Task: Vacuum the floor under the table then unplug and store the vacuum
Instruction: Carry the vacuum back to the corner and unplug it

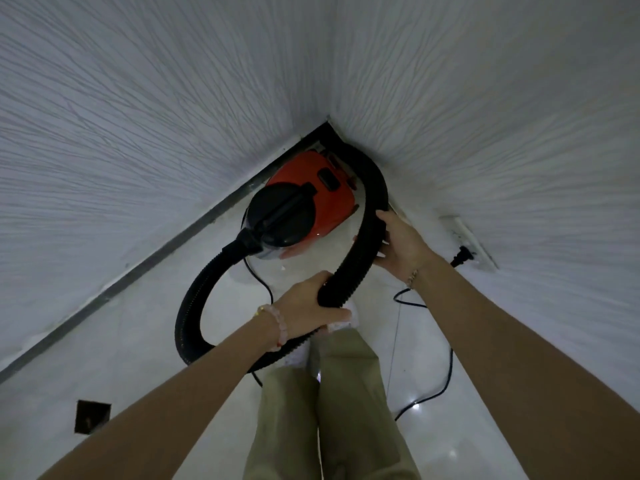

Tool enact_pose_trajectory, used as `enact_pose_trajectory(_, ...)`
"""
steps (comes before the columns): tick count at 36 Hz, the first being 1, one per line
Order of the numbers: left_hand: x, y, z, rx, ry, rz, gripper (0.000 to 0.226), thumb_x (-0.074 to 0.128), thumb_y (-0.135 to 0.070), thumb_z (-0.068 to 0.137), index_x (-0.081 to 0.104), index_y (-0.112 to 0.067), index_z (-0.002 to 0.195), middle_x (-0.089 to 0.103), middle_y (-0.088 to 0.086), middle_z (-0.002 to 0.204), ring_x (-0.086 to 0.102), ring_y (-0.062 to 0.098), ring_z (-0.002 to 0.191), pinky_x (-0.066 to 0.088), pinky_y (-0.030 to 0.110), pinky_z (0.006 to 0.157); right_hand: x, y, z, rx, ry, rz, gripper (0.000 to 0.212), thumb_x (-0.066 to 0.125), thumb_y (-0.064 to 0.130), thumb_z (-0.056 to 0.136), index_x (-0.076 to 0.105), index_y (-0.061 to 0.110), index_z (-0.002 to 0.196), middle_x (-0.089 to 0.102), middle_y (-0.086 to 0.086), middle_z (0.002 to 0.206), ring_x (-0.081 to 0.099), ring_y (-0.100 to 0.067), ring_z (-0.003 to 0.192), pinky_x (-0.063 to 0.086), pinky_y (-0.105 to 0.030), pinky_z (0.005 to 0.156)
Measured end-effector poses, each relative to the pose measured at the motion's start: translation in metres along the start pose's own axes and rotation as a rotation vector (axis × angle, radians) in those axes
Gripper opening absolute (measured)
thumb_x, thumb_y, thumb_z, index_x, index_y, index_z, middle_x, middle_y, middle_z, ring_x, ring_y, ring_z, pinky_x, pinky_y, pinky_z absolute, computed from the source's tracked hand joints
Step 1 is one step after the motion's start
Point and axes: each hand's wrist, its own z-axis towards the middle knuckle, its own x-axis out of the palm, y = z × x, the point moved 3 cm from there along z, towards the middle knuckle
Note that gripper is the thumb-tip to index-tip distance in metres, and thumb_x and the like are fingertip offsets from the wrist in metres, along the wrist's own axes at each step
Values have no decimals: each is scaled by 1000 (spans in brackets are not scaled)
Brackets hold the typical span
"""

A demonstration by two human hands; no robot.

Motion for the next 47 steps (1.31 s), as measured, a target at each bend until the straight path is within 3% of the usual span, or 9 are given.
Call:
enact_pose_trajectory(8, 5, 7, 4, 40, -39, 73, 41, 70, -25, 83, 49, -14, 116, 58, 2, 90, 55, 11, 68, 53, 35, 73, -47, -33, -19, -58, -93, 20, 25, 54, 34, 96, 52, 22, 118, 63, -3, 111, 63, -17, 102, 54, -33, 83)
enact_pose_trajectory(12, 11, 10, 1, 42, -8, 118, 43, 67, -28, 86, 47, -14, 121, 59, -1, 91, 54, 8, 66, 49, 25, 63, -77, -53, -35, -106, -267, 99, 23, 58, 29, 95, 58, 16, 114, 66, -2, 99, 64, -14, 89, 55, -28, 73)
enact_pose_trajectory(17, 13, 10, 1, 50, -7, 160, 41, 65, -35, 86, 48, -19, 119, 61, -2, 85, 58, 10, 66, 51, 27, 61, -117, -71, -48, -200, -530, 130, 21, 54, 16, 94, 62, 9, 112, 64, -6, 94, 61, -13, 82, 52, -30, 82)
enact_pose_trajectory(26, 17, 10, 0, 85, -5, 227, 49, 62, -37, 87, 42, -25, 129, 61, -7, 86, 59, 6, 71, 44, 13, 55, -135, -81, -32, -195, -532, 80, 51, 59, 26, 93, 46, 9, 139, 56, -16, 131, 55, -23, 108, 45, -34, 101)
enact_pose_trajectory(31, 20, 17, 0, 95, -21, 248, 52, 63, -33, 87, 40, -24, 133, 59, -10, 89, 58, 2, 73, 42, 8, 55, -124, -78, -15, -121, -490, 113, 21, 57, 30, 94, 60, 14, 107, 53, -21, 137, 45, -34, 132, 44, -34, 99)
enact_pose_trajectory(35, 23, 22, 1, 110, -26, 279, 54, 62, -35, 87, 37, -29, 135, 55, -17, 97, 57, -4, 81, 41, 7, 61, -123, -79, 0, -173, -535, 155, 22, 53, 30, 96, 63, 12, 87, 62, -7, 92, 59, -20, 96, 41, -22, 79)
enact_pose_trajectory(38, 23, 25, 3, 121, -34, 276, 53, 62, -36, 87, 39, -30, 134, 57, -16, 99, 58, -2, 80, 44, 3, 58, -124, -85, 8, -270, -608, 149, 27, 46, 18, 99, 66, 0, 103, 53, -2, 66, 54, -13, 64, 45, -19, 69)
enact_pose_trajectory(42, 24, 28, 5, 128, -41, 239, 49, 64, -35, 86, 42, -29, 130, 62, -8, 101, 61, 4, 75, 45, 3, 56, -121, -91, 14, -305, -652, 206, 20, 43, 11, 99, 60, 7, 89, 50, -3, 61, 51, -13, 56, 54, -37, 92)
enact_pose_trajectory(47, 23, 28, 8, 143, -71, 257, 48, 64, -34, 86, 44, -29, 129, 63, -6, 105, 62, 5, 79, 45, 7, 59, -120, -88, 9, -320, -678, 254, 20, 43, 8, 98, 58, 6, 86, 49, -4, 65, 48, -12, 55, 57, -26, 74)
